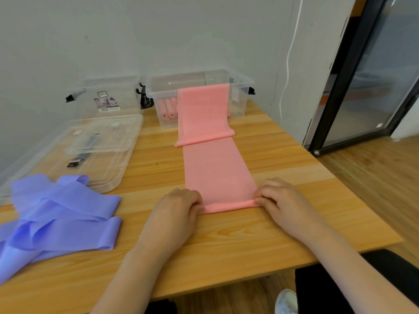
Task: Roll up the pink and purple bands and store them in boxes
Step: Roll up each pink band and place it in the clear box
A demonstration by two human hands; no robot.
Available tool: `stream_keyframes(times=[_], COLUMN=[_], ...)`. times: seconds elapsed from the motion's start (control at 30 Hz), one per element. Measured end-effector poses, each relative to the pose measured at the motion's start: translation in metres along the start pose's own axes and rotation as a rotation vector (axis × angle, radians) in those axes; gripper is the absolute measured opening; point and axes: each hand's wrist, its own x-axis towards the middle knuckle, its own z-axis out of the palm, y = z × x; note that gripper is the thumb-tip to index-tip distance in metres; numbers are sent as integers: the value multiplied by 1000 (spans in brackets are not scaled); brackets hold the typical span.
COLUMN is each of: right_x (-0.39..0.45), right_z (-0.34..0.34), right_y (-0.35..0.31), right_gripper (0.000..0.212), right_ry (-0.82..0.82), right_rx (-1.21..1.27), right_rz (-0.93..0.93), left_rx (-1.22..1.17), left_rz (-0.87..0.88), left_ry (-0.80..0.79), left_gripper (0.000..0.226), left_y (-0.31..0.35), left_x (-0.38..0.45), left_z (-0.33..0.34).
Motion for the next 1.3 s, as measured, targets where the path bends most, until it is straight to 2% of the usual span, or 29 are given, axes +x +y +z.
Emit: stream_keyframes(times=[0.03,0.13,0.23,0.37,0.47,0.57,0.73,0.8,0.9,1.07,1.17,1.3], right_x=[0,-1,-2,-2,-1,-2,-5,-4,-3,-4,-5,-5], right_z=[-1,-4,-4,-1,-2,-6,-6,-6,-5,-7,-9,-8], right_y=[1,-3,-5,-4,-2,-4,-5,-6,-4,-7,-8,-4], right_gripper=[3,17,22,12,3,17,32,26,2,20,18,11], right_ry=[-12,-63,-24,-24,-47,-94,-45,-53,-20,-65,-46,-41], right_rx=[7,36,44,8,11,38,43,17,-23,-13,1,8], right_rz=[4,46,78,20,2,46,86,49,3,23,71,66], left_rx=[-1,6,15,2,-15,5,-22,-16,-5,3,-48,-35], left_rz=[3,-19,-39,6,15,4,-26,9,34,-8,-39,60], left_ry=[-10,-43,-11,-12,-63,-68,-3,-38,-66,-35,-37,-92], left_gripper=[8,22,15,7,24,21,15,15,20,14,16,21], left_y=[-1,-1,0,0,-2,0,1,0,-4,1,1,-2], left_x=[0,1,0,-1,0,0,0,0,1,0,0,1], left_z=[0,1,0,0,1,1,-1,0,2,0,-1,1])
